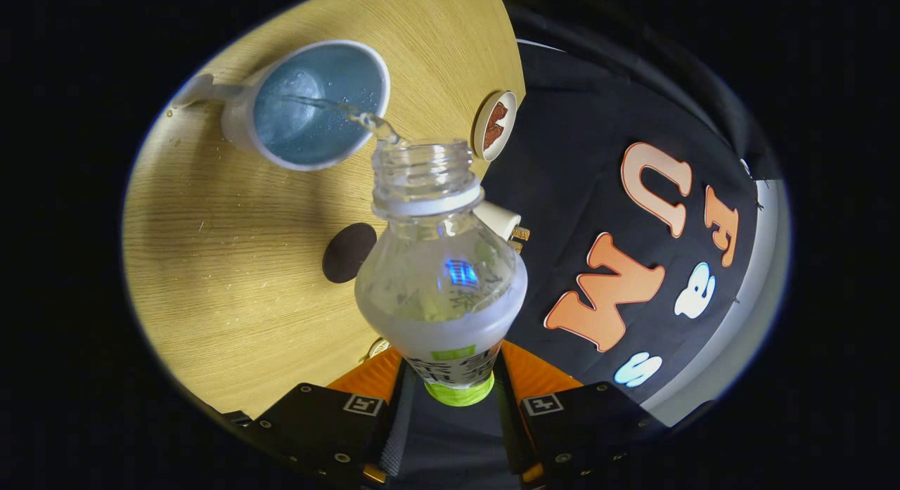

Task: Take the bottle from table, then pour the juice into the cup, finally place the bottle on the coaster

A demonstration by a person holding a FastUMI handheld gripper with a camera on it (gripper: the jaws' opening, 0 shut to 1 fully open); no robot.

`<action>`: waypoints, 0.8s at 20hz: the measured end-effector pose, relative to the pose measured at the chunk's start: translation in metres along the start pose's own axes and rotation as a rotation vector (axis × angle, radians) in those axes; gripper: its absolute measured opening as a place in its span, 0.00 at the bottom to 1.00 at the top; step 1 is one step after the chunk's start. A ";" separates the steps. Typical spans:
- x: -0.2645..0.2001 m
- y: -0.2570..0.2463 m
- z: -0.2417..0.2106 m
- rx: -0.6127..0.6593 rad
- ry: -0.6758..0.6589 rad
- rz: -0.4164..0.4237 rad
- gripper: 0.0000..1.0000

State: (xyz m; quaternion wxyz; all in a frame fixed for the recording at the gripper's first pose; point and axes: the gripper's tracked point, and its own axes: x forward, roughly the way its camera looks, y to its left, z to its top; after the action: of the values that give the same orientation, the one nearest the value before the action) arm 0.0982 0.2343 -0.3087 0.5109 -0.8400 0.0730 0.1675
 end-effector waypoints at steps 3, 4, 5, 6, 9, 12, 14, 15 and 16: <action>0.001 -0.007 0.001 -0.010 -0.003 -0.012 0.57; 0.001 -0.008 0.002 -0.013 -0.007 -0.013 0.57; 0.002 -0.009 0.003 -0.018 -0.012 -0.011 0.57; 0.003 -0.011 0.004 -0.028 -0.019 -0.015 0.57; 0.004 -0.014 0.005 -0.049 -0.025 -0.020 0.57; 0.004 -0.016 0.006 -0.071 -0.035 -0.027 0.57; 0.002 -0.019 0.005 -0.084 -0.038 -0.033 0.57; 0.004 -0.018 0.003 -0.088 -0.036 -0.032 0.57; 0.004 -0.019 0.002 -0.091 -0.036 -0.033 0.57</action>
State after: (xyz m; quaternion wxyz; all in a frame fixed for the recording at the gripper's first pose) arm 0.1074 0.2452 -0.2955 0.4762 -0.8602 0.0424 0.1773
